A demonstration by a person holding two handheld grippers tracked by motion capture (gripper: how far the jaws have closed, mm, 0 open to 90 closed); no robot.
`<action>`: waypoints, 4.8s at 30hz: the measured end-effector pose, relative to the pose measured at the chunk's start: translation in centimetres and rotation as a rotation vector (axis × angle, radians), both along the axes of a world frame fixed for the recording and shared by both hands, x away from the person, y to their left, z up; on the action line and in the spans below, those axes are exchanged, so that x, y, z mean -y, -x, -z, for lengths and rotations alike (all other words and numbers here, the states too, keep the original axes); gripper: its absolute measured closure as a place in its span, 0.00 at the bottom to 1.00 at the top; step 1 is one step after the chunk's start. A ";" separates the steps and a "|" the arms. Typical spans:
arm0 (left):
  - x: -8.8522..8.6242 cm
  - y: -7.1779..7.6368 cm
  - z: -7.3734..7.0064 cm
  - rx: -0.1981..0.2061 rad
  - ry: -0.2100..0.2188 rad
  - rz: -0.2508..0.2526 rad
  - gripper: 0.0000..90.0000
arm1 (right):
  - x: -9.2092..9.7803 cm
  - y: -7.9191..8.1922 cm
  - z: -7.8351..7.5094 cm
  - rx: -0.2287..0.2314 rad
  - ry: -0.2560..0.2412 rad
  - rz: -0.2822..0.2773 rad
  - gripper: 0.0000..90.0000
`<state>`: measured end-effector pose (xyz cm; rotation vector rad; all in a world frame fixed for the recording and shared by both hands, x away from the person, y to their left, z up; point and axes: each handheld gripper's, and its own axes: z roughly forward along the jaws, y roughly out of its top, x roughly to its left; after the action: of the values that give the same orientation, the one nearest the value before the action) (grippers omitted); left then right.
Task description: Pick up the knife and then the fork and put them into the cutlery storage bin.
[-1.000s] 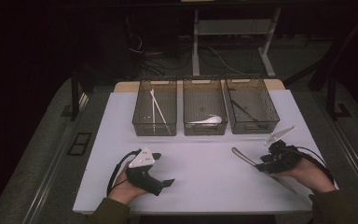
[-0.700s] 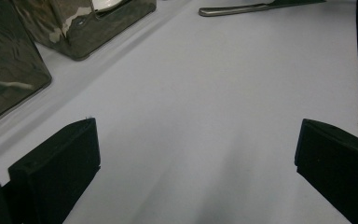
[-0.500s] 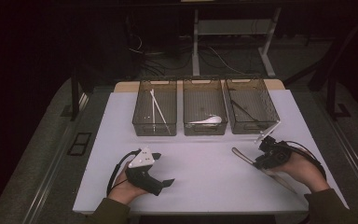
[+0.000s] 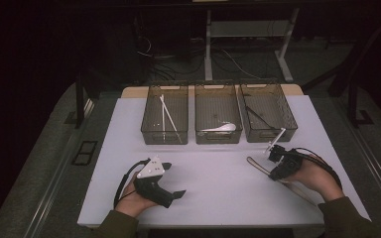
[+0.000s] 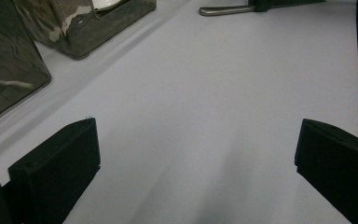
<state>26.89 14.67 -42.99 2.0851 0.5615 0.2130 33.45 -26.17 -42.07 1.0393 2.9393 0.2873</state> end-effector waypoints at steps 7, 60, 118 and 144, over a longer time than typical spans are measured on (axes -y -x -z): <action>0.1 0.0 0.0 0.001 0.000 0.003 0.00 | -0.3 -0.5 0.0 -0.035 0.028 0.002 0.88; -0.2 -0.1 -0.1 0.003 0.015 0.005 0.00 | 6.3 1.2 -4.1 0.319 -0.538 0.253 0.89; -0.3 -0.1 -0.1 -0.004 0.026 -0.006 0.00 | 7.3 -6.0 -12.0 0.705 -0.700 0.435 0.88; -0.3 -0.2 0.0 -0.009 0.031 0.001 0.00 | 7.7 -11.6 -8.4 0.729 -0.539 0.473 0.88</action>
<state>27.13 15.01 -42.97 2.0571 0.5663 0.1931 45.05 -33.85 -33.71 1.2716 1.9378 1.1784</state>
